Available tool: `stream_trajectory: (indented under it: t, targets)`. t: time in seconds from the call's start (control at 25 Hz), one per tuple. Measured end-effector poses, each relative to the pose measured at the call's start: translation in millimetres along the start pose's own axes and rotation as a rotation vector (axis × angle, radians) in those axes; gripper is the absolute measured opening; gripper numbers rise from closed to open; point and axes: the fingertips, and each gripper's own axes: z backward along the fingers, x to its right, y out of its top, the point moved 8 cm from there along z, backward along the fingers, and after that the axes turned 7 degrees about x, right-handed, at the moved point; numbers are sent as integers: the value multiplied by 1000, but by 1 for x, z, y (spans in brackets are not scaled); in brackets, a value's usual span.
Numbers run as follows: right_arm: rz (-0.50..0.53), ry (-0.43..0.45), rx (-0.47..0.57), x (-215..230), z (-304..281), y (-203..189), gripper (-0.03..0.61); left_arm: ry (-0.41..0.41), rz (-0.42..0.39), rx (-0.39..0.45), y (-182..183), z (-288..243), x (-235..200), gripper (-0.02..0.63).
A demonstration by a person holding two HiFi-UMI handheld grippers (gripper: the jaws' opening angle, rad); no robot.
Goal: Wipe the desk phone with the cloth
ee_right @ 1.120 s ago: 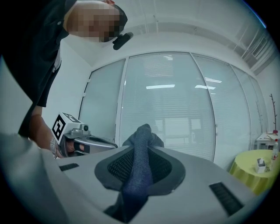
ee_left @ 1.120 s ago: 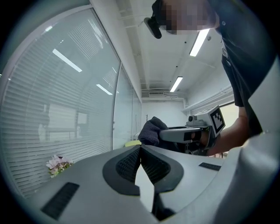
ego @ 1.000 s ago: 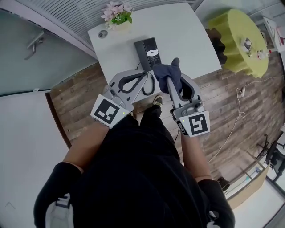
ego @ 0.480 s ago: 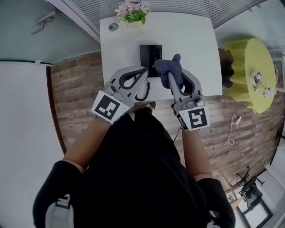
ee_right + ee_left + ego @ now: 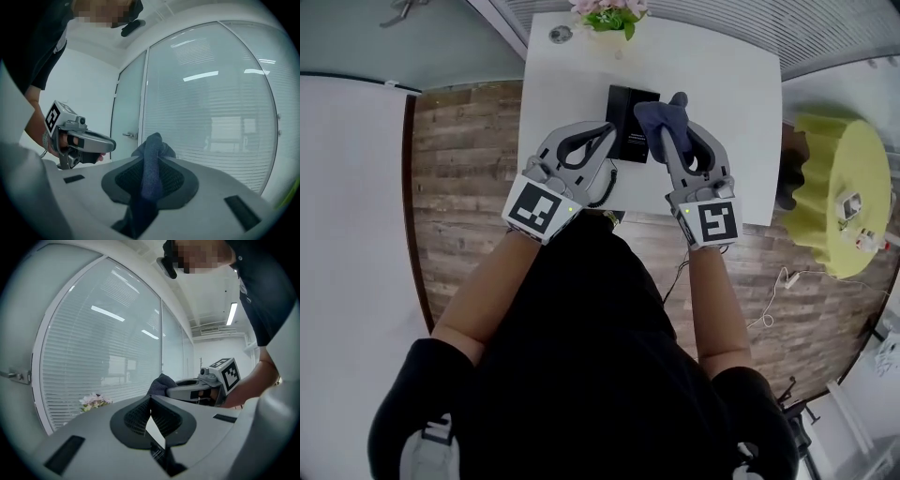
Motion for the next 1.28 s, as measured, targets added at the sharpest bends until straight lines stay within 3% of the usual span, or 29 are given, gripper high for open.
stream_trajectory:
  t: [0.36,0.72,1.28]
  targets:
    - [24,-20,-36,20,-47,-39,91,51,30,-23,-40,-27,-31,11]
    - [38,-53,-105,29,-82,-87,91,39,49,-58,-73,-51,-57,11]
    - [133,-75,-289,27,-98,-158,91,34,62,-92,-105,-58,-72,11]
